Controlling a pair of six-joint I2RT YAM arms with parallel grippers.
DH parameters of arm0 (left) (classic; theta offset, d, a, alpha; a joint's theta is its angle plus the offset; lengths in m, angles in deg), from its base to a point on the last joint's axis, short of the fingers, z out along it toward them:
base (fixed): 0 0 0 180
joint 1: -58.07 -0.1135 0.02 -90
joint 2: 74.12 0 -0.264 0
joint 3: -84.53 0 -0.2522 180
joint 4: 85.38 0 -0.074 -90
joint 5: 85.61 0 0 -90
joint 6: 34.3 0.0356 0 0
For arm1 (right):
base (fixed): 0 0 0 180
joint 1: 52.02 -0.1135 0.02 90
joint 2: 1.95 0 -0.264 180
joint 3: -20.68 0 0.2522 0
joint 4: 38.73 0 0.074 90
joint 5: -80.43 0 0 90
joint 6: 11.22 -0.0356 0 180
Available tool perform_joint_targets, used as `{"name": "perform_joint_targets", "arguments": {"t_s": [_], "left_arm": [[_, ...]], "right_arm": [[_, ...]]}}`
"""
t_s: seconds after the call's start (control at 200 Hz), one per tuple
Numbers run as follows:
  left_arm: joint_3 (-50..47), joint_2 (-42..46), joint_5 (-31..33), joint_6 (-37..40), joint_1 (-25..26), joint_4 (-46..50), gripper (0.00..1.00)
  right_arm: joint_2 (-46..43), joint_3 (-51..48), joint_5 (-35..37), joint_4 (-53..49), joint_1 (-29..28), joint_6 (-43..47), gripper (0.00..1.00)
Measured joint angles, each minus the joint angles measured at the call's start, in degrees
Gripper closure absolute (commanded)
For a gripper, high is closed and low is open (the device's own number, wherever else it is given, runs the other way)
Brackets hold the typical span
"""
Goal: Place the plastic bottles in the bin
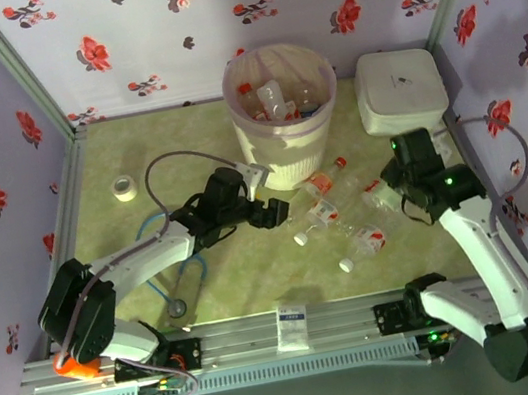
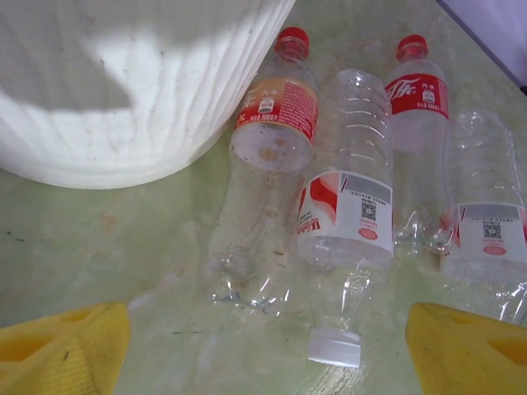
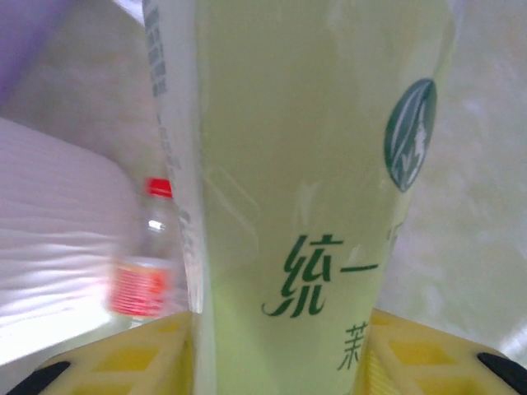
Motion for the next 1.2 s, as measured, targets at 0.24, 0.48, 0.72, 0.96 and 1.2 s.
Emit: {"name": "perform_joint_targets", "arguments": {"t_s": [0.24,0.48,0.72,0.96,1.2], "left_arm": [[-1.44,0.0,-0.09,-2.54,-0.15,-2.32,0.13],[-4.98,2.97,-0.09,-5.18,-0.7,-2.32,0.13],[-10.05,11.56,1.62,-7.72,-3.23,-0.68,0.13],[-10.43,14.95,2.51,-8.31,-4.33,0.72,0.13],[-10.93,14.95,2.89,-9.16,-4.33,1.09,0.13]], "right_arm": [[8.2,15.72,-3.26,8.9,-1.38,9.94,0.6],[26.58,39.69,-5.18,8.68,-11.93,19.26,0.61],[49.88,72.15,-5.84,-2.25,-17.94,29.42,0.6],[67.3,91.93,-2.51,-16.24,-18.43,35.89,0.6],[67.69,85.53,-1.99,-18.58,-16.55,38.05,0.58]]}}
